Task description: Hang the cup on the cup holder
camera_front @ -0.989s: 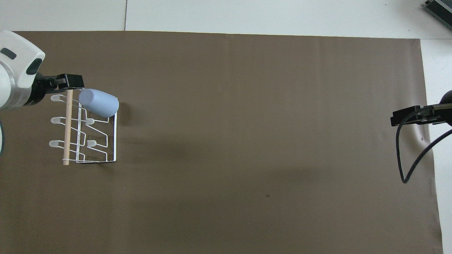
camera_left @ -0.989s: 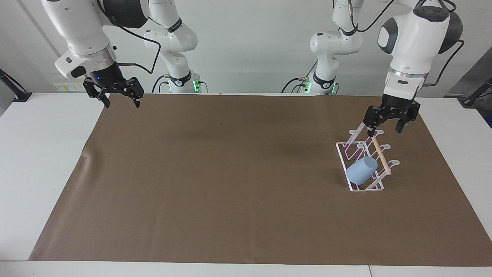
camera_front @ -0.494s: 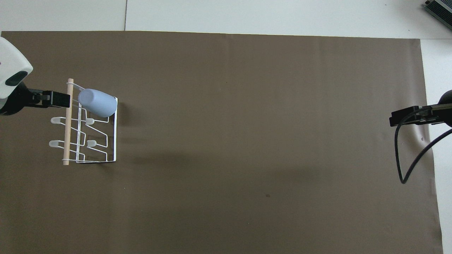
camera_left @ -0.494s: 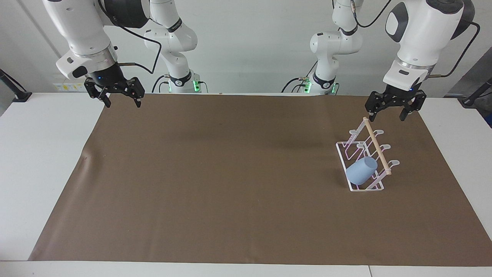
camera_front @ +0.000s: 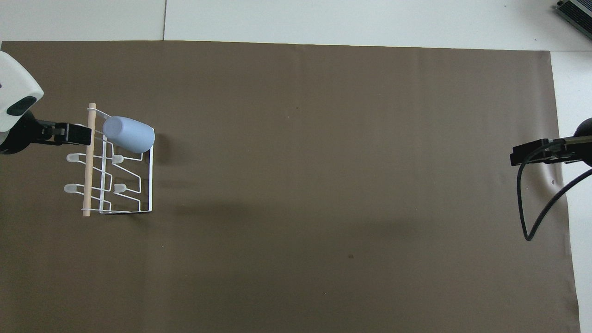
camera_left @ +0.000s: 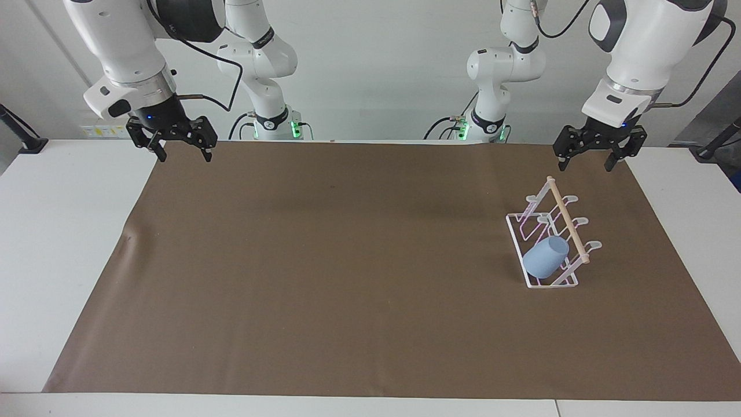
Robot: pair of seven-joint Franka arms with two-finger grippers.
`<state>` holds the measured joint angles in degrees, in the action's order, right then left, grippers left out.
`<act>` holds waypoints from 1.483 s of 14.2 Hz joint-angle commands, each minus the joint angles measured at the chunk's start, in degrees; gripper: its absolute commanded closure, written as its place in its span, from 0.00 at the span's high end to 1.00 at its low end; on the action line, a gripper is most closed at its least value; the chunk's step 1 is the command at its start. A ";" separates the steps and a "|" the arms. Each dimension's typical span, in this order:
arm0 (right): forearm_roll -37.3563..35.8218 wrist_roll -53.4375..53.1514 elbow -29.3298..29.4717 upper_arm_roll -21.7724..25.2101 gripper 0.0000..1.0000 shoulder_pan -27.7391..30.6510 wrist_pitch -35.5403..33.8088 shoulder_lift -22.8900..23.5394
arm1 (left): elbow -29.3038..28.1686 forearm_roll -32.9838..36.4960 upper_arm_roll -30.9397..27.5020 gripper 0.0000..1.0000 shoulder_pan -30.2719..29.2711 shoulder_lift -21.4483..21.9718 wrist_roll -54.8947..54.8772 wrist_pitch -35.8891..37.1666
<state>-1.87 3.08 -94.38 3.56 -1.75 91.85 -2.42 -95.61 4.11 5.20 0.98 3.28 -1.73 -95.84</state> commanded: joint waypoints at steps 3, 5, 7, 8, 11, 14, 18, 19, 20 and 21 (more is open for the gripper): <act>0.11 -0.97 -1.34 -0.40 1.00 0.60 0.09 -1.27 | 1.21 -1.21 0.95 1.00 -2.72 -0.21 -1.08 2.23; 0.11 -0.97 -1.34 -0.40 1.00 0.60 0.09 -1.27 | 4.62 -1.74 5.50 1.00 -7.65 -2.21 -1.17 7.31; 0.11 -0.97 -1.34 -0.40 1.00 0.60 0.09 -1.27 | 4.99 -2.09 5.18 1.00 -7.13 -2.14 -1.17 7.24; 0.11 -0.97 -1.34 -0.40 1.00 0.60 0.09 -1.27 | 4.82 -2.09 5.17 1.00 -7.04 -2.06 -0.99 7.42; 0.11 -0.97 -1.34 -0.31 1.00 0.60 0.09 -1.27 | 4.64 -5.24 5.00 1.00 -8.79 -0.21 -0.64 7.68; 0.11 -0.97 -1.34 -0.40 1.00 0.60 0.09 -1.27 | 5.08 -5.60 5.09 1.00 -8.89 -0.30 -0.55 8.03; 0.11 -0.97 -1.34 -0.31 1.00 0.60 0.09 -1.27 | 5.08 -8.06 5.26 1.00 -8.98 -0.39 -0.11 8.56; 0.11 -0.97 -1.34 -0.40 1.00 0.60 0.09 -1.27 | 5.08 -8.06 5.26 1.00 -8.98 -0.21 -0.11 8.56; 0.11 -0.97 -1.34 -0.40 1.00 0.60 0.09 -1.27 | 4.91 -7.89 5.61 1.00 -8.89 0.05 -0.11 8.47; 0.11 -0.97 -1.34 -0.40 1.00 0.60 0.09 -1.27 | 4.90 -7.89 5.70 1.00 -8.72 0.40 -0.11 8.56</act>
<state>-1.87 3.08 -94.38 3.57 -1.74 91.85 -2.43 -91.33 -3.05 10.09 -7.16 2.93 -2.21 -88.85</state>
